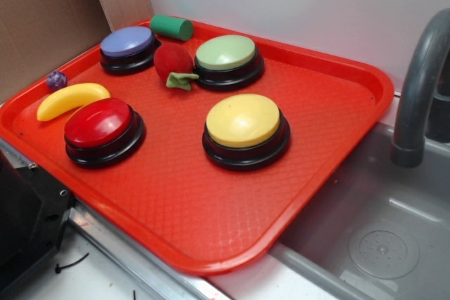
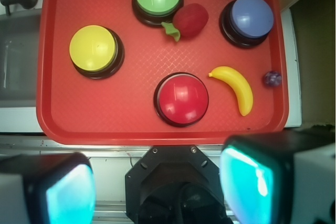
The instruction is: Push the red button.
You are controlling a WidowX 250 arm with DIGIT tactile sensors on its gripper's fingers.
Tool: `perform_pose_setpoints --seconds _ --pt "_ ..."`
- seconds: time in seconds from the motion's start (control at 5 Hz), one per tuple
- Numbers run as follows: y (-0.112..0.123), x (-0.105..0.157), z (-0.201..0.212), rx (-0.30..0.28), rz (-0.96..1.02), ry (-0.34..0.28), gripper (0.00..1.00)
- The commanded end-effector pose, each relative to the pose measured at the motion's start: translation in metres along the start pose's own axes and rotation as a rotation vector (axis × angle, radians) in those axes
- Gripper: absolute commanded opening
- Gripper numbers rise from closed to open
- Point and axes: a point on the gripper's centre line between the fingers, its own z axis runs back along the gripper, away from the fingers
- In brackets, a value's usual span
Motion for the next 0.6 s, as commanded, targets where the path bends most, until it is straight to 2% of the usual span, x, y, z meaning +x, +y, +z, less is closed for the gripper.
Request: perform_pose_setpoints --seconds 0.0,0.2,0.4 --pt "0.0 0.0 0.0 0.0 0.0 0.0 1.0" --pt "0.039 0.026 -0.051 0.003 0.064 0.05 1.0" --pt "0.048 0.045 -0.095 0.02 -0.055 0.059 1.0"
